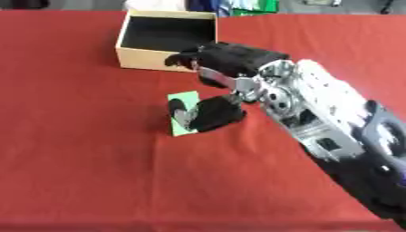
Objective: Pick up objects on the table and place them in the box.
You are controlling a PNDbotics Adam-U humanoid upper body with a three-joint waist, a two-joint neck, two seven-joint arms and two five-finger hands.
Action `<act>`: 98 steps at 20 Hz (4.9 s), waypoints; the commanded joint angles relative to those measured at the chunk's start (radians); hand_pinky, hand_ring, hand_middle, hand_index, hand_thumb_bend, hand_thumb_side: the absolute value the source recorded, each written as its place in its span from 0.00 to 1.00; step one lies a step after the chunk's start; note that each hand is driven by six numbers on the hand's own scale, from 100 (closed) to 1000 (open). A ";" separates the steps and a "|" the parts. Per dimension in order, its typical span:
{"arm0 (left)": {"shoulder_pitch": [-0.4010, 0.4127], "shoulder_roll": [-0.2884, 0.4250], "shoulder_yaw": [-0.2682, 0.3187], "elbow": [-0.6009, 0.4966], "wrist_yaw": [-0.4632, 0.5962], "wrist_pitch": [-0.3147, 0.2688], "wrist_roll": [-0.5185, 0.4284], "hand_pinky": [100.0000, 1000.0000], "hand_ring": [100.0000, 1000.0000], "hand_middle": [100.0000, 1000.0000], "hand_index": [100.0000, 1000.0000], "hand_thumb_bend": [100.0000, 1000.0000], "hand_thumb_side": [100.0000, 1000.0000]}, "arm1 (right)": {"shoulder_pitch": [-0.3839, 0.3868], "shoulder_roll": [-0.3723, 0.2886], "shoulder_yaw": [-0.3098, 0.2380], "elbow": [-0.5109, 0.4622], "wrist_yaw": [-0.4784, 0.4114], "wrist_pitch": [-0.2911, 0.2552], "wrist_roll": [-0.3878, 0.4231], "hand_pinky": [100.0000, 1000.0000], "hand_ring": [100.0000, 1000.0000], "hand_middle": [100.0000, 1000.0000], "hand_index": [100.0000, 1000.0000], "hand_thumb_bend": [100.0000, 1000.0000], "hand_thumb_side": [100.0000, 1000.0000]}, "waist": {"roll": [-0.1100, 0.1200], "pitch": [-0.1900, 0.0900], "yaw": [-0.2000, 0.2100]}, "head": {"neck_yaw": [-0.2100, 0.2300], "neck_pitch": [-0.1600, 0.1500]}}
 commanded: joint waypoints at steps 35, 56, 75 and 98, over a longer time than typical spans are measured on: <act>0.003 -0.029 0.002 -0.015 -0.030 -0.003 -0.039 0.62 0.67 0.76 0.90 0.00 0.51 | 0.020 -0.010 -0.001 0.075 -0.009 0.136 0.092 0.96 0.98 0.95 1.00 0.00 0.62 | -0.004 0.022 0.022 | -0.006 -0.052; 0.006 -0.043 0.000 -0.015 -0.042 -0.003 -0.059 0.62 0.67 0.76 0.90 0.00 0.51 | 0.011 -0.032 -0.011 0.143 -0.068 0.086 0.092 0.96 0.99 0.96 1.00 0.00 0.46 | -0.003 0.033 0.036 | -0.008 -0.055; 0.002 -0.056 -0.003 -0.015 -0.046 -0.004 -0.078 0.63 0.69 0.76 0.90 0.00 0.51 | 0.001 -0.025 0.000 0.193 -0.043 0.065 0.092 0.97 0.99 0.96 1.00 0.00 0.45 | -0.004 0.047 0.047 | -0.010 -0.064; 0.000 -0.056 -0.007 -0.015 -0.046 -0.006 -0.091 0.63 0.69 0.76 0.90 0.00 0.51 | -0.036 -0.035 0.002 0.206 -0.040 0.050 0.092 0.99 1.00 0.98 1.00 0.00 0.50 | -0.009 0.050 0.048 | -0.012 -0.070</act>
